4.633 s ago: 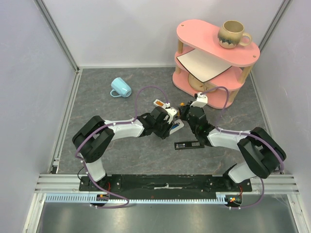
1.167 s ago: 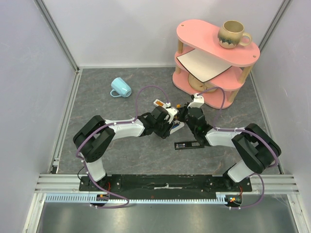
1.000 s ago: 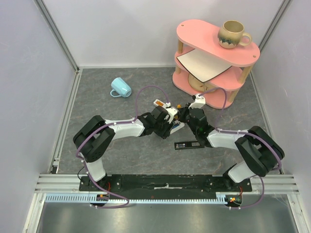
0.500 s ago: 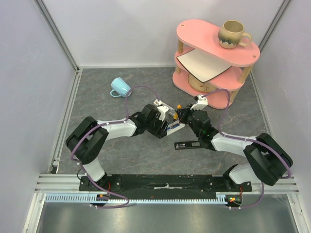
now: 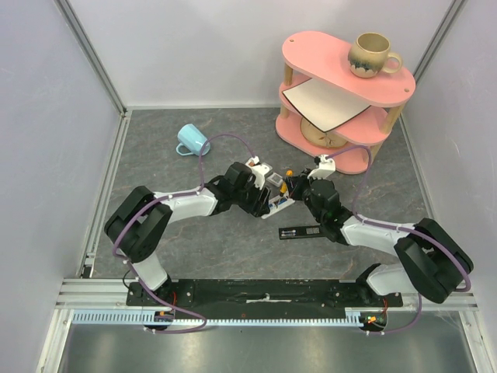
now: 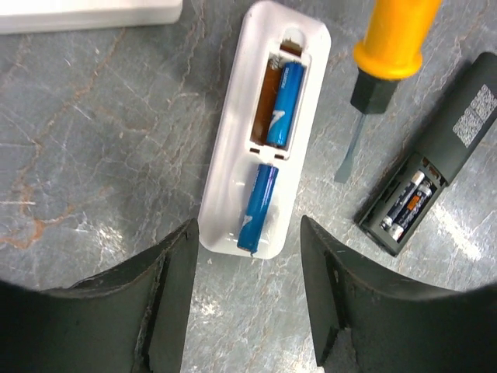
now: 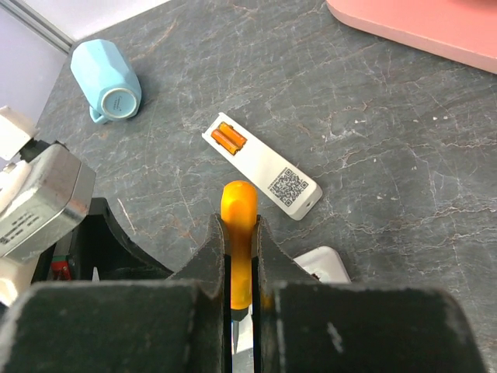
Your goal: Unload the batteries from the remote control
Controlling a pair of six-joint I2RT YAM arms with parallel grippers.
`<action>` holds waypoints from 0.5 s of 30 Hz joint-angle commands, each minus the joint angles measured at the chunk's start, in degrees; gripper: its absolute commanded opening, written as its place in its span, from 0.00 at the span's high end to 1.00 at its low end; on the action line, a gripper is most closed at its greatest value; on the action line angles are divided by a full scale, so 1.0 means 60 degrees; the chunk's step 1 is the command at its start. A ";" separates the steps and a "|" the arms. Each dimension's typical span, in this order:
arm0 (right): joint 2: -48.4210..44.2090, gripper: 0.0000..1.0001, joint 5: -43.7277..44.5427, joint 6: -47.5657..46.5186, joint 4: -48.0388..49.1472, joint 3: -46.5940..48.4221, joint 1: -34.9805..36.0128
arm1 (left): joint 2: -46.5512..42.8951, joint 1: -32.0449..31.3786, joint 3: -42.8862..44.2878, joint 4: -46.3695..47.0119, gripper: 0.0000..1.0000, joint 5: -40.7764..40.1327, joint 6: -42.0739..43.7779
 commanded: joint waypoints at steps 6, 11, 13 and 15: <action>-0.0438 1.00 0.0336 0.0007 0.0046 -0.0201 0.0017 | 0.0440 0.0328 0.0596 0.0264 0.42 -0.0021 -0.0463; -0.0438 1.00 0.0322 0.0066 0.0105 -0.0274 0.0002 | 0.0688 0.0328 0.0758 0.0059 0.43 -0.0299 -0.0463; -0.0468 1.00 0.0322 0.0081 0.0105 -0.0289 0.0017 | 0.0674 0.0343 0.0802 -0.0014 0.43 -0.0459 -0.0463; -0.0511 1.00 0.0307 0.0081 0.0090 -0.0304 0.0017 | 0.0601 0.0372 0.0743 -0.0014 0.43 -0.0635 -0.0492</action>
